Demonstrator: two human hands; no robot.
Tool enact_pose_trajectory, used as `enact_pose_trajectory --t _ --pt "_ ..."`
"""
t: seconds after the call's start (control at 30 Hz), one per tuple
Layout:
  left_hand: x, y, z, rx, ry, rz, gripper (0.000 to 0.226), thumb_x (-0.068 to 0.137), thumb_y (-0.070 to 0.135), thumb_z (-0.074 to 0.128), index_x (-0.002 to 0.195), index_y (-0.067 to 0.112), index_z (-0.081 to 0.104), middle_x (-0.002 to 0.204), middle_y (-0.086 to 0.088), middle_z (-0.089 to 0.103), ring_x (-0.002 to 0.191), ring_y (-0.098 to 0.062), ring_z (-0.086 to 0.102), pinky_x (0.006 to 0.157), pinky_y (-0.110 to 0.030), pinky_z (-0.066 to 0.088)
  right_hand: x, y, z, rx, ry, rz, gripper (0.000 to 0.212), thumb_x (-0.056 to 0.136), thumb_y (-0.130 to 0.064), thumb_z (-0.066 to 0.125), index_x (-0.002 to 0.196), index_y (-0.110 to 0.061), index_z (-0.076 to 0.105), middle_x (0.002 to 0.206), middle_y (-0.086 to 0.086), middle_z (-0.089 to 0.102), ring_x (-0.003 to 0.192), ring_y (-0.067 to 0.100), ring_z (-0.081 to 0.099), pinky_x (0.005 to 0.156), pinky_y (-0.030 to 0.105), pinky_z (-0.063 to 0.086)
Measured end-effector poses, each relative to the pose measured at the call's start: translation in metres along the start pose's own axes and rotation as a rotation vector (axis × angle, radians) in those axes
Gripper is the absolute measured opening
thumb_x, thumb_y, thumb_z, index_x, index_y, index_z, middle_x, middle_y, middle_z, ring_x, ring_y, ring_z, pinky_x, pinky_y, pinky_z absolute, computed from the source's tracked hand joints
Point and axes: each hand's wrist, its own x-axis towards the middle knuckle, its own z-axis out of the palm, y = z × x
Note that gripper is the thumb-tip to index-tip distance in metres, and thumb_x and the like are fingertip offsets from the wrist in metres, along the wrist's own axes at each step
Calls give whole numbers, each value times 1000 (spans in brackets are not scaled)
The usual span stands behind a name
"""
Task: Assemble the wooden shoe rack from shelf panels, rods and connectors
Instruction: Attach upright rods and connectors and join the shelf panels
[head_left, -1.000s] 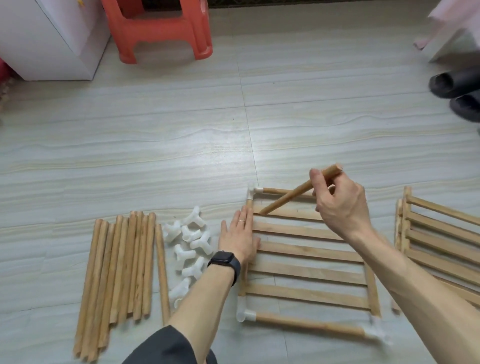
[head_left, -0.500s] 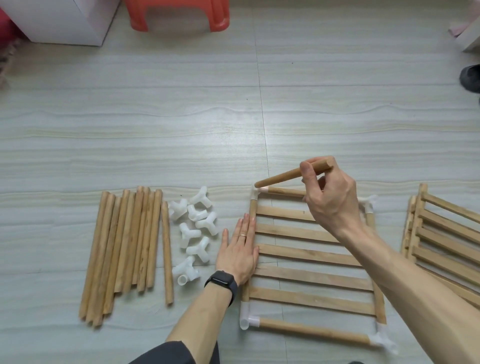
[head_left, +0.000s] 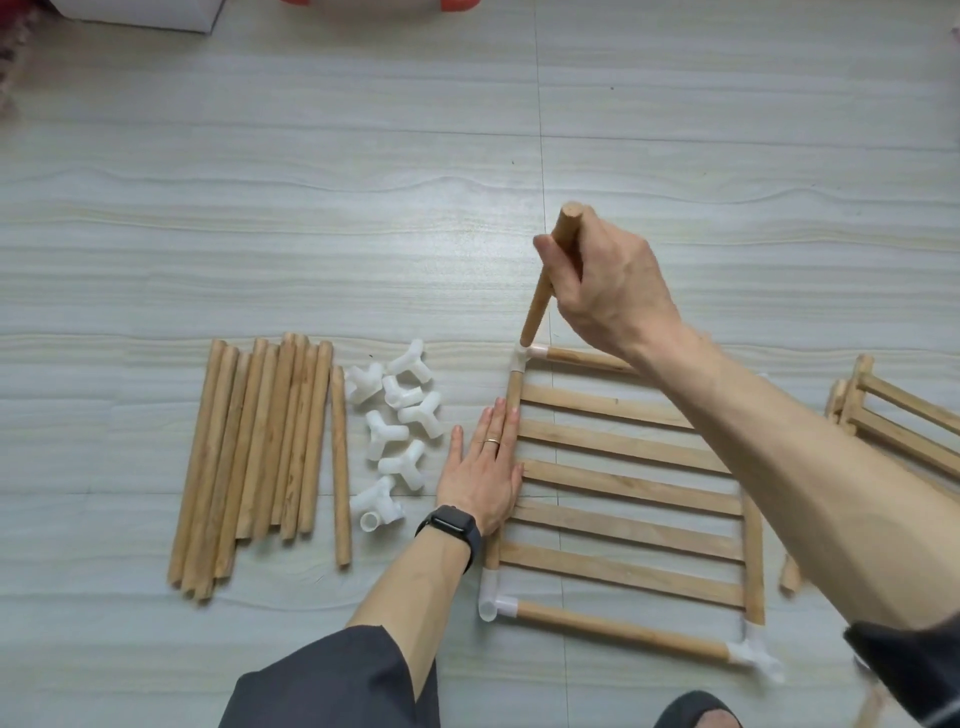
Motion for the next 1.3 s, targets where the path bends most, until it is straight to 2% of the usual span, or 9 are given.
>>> enact_pose_trajectory --t 0.1,0.33,0.63,0.7,0.77,0.83,0.93,1.1,1.3 --pt "0 0 2 -7 -4 -7 71 108 38 19 147 20 -37 160 2 -35 152 -16 -25 125 -50 -5 9 -6 13 -23 -116 -15 21 106 -37 45 96 -19 40 83 -4 49 74 22 46 72 37 38" --pt "0 -1 6 -30 3 -5 68 108 36 18 153 20 -31 163 4 -29 152 -15 -23 125 -50 -8 -11 11 18 142 68 26 28 104 -25 55 94 1 53 78 12 63 68 32 56 69 46 46" --pt "1 2 2 9 -22 -17 68 108 38 18 150 23 -33 165 5 -25 152 -13 -22 125 -51 -4 -1 2 34 158 99 123 26 105 -33 52 96 -9 48 78 -4 45 68 22 44 66 35 34" --pt "-2 2 -6 12 -53 -20 68 108 40 20 152 24 -29 167 4 -20 154 -14 -17 125 -52 1 -6 6 40 152 19 199 28 104 -37 49 92 -13 43 77 -4 47 72 25 50 68 38 38" --pt "-4 4 -23 -30 -15 3 65 107 44 25 161 23 -4 169 -3 8 155 -22 9 122 -53 18 -22 17 49 140 -94 301 26 103 -40 50 99 -14 48 86 -2 58 84 29 58 73 41 43" --pt "-11 -6 -49 -78 204 4 52 104 44 35 149 20 37 144 -9 52 131 -29 50 100 -47 47 -48 26 58 98 -197 384 33 101 -42 52 120 -16 51 105 -1 65 99 29 62 81 43 49" --pt "-28 -47 -80 -111 485 -156 32 98 37 47 122 17 57 111 -5 64 100 -24 58 76 -40 52 -90 40 67 -118 -398 362 51 99 -46 52 138 -14 44 133 8 58 119 31 55 94 45 50" --pt "-62 -123 -86 -176 163 -709 46 98 26 47 138 3 39 136 -21 50 117 -40 55 92 -48 48 -160 50 69 -388 -787 294 70 98 -51 48 158 -23 24 168 11 14 151 40 16 120 56 26" --pt "-75 -143 -70 -53 -31 -733 45 102 45 46 123 7 54 118 -15 64 105 -35 63 86 -42 53 -227 44 70 -483 -1092 325 81 100 -62 36 161 -35 -9 166 5 -29 153 43 -18 118 70 2"
